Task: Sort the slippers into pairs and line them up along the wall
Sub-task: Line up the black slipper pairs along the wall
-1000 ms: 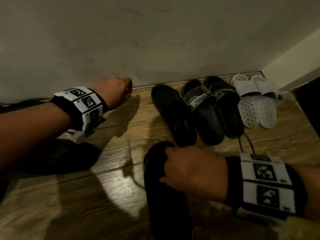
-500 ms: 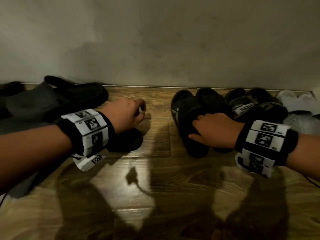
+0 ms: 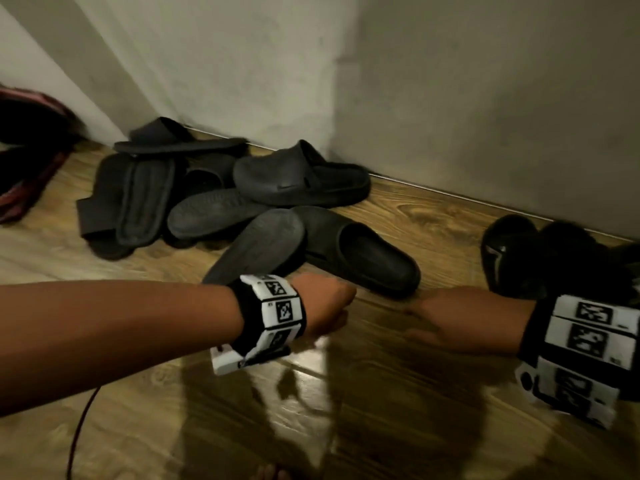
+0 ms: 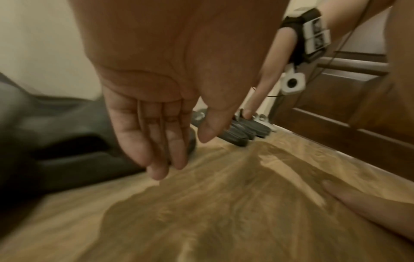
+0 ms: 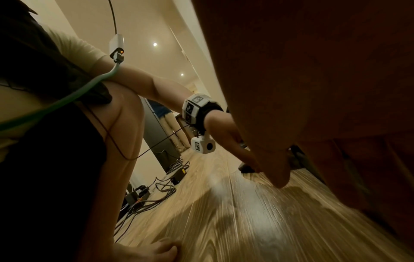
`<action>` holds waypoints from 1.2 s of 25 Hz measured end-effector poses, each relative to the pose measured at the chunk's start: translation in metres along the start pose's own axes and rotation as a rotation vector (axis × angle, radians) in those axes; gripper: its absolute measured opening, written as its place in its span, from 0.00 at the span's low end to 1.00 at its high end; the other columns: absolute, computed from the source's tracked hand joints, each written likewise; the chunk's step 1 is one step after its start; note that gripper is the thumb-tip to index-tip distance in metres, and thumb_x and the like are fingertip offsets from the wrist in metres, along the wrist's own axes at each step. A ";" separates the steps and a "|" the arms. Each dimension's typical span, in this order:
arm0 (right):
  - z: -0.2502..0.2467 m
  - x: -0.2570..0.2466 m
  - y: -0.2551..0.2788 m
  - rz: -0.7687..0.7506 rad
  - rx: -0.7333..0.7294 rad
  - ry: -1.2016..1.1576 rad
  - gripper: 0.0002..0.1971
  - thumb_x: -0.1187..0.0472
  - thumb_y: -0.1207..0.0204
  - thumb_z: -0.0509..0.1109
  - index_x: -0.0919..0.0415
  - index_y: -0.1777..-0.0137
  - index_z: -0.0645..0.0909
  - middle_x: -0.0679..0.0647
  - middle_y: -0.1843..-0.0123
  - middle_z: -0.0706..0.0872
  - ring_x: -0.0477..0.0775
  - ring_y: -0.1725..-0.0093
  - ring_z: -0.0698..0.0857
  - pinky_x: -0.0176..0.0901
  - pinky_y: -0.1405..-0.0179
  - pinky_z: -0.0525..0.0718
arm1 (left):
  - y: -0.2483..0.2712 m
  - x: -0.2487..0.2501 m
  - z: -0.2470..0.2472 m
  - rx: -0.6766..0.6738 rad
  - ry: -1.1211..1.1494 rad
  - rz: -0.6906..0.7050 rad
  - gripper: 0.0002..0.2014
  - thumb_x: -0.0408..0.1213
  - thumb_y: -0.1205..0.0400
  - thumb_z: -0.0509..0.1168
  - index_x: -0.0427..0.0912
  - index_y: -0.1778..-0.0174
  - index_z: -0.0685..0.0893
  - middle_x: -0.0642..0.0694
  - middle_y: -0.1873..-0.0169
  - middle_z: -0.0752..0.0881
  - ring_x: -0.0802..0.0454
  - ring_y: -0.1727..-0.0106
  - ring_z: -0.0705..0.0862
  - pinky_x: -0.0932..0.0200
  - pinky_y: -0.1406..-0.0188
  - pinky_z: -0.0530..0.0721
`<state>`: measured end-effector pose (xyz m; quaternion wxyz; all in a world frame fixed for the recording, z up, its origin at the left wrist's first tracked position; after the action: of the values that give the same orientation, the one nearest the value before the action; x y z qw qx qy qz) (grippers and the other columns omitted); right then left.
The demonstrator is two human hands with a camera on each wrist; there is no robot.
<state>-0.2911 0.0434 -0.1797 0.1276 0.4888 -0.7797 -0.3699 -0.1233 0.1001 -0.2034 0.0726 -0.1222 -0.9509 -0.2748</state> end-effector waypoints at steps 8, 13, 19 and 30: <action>-0.055 -0.004 -0.045 0.038 0.240 0.071 0.20 0.43 0.18 0.57 0.54 0.35 0.77 0.54 0.43 0.78 0.54 0.50 0.81 0.49 0.52 0.85 | -0.008 -0.049 -0.038 0.120 -0.005 -0.102 0.16 0.47 0.18 0.58 0.45 0.38 0.78 0.39 0.42 0.86 0.36 0.43 0.86 0.50 0.52 0.80; -0.078 -0.001 -0.083 0.000 0.388 0.195 0.19 0.49 0.18 0.60 0.53 0.31 0.79 0.66 0.19 0.61 0.67 0.24 0.68 0.56 0.27 0.72 | -0.029 -0.117 -0.099 0.404 -0.026 -0.262 0.13 0.45 0.18 0.57 0.42 0.43 0.78 0.36 0.48 0.87 0.34 0.50 0.87 0.53 0.63 0.73; -0.083 -0.005 -0.111 -0.017 0.437 0.115 0.20 0.59 0.17 0.57 0.63 0.28 0.75 0.66 0.17 0.61 0.68 0.24 0.68 0.58 0.28 0.68 | -0.081 -0.183 -0.106 0.407 0.165 -0.380 0.20 0.43 0.16 0.54 0.44 0.29 0.70 0.32 0.39 0.85 0.32 0.42 0.85 0.43 0.44 0.83; -0.059 0.006 -0.075 -0.013 0.338 0.143 0.20 0.56 0.15 0.56 0.70 0.32 0.76 0.67 0.29 0.74 0.66 0.37 0.78 0.55 0.35 0.75 | -0.101 -0.177 -0.122 0.376 0.033 -0.516 0.13 0.36 0.19 0.61 0.32 0.43 0.83 0.32 0.46 0.87 0.34 0.45 0.87 0.50 0.56 0.82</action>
<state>-0.2106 -0.0068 -0.1927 0.0964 0.5335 -0.8165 -0.1987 0.0274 -0.0820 -0.1884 0.0374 0.1434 -0.9833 -0.1053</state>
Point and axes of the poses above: each hand's wrist, its own y-axis away from the middle knuckle, its own z-axis out of the palm, x = y × z, the point moved 5 cm from there along -y, towards the middle knuckle
